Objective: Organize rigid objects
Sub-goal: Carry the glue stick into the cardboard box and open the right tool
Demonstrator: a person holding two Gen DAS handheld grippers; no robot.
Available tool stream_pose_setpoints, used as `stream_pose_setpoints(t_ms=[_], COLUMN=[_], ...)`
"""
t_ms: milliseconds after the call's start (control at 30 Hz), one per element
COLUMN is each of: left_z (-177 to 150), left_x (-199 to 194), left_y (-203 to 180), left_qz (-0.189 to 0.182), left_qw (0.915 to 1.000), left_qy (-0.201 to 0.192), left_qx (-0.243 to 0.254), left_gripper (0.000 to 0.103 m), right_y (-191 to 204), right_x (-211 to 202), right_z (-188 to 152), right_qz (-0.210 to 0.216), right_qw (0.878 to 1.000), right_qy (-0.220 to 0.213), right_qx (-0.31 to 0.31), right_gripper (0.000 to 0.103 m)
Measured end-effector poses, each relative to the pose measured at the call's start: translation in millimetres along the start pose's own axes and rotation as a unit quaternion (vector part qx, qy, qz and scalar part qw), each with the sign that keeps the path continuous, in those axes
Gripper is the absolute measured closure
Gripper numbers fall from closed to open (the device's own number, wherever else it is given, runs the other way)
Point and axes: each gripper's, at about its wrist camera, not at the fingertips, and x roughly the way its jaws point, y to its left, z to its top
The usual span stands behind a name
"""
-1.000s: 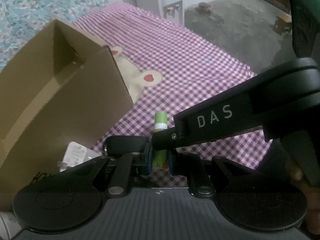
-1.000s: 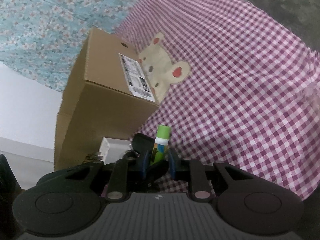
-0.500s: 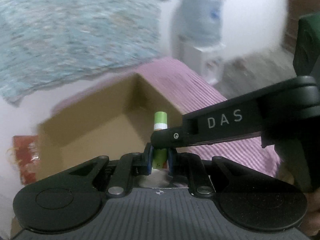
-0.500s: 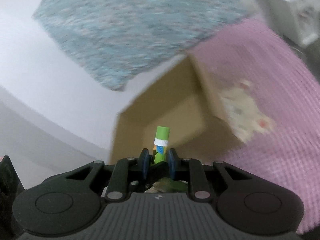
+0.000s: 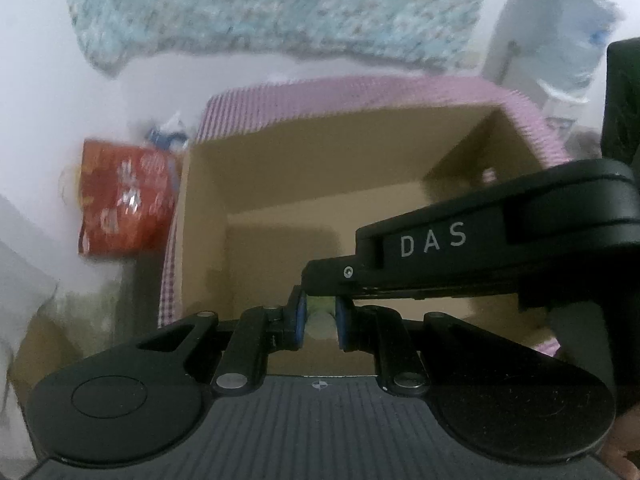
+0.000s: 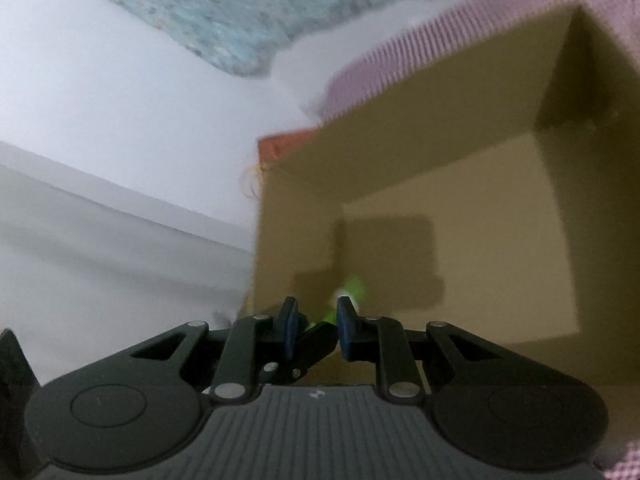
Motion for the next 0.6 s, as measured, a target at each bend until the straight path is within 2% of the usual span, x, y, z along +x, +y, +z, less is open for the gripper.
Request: stream_pose_setpoints(t_ms=[133,267,467,600], left_z=[-1,-4,-11,-18], left_x=[12,2,-35,-68], left_y=[7,11,19,15], left_qz=[0.024,0.027,0.002,-0.031], left_qw=[0.9995,0.9993,0.9989,0.9972], left_qy=[0.019,0.012,-0.025,-0.057], left_qx=[-0.012,-0.024,-0.038,-0.037], left_gripper=[0.087,0.083,0.078,0.071], right_y=[-9,-17,-32,-49], right_x=[37,48,0,-59], right_z=[12,16,9,-2], right_qz=[-0.003,0.011,0.048,0.080], right_qw=[0.999,0.998,0.997,0.995], right_qy=[0.033,0.046,0.020,-0.019], right_qx=[0.020,0.041,0.054,0.063], right_gripper=[0.078,0.078,0.078,0.078])
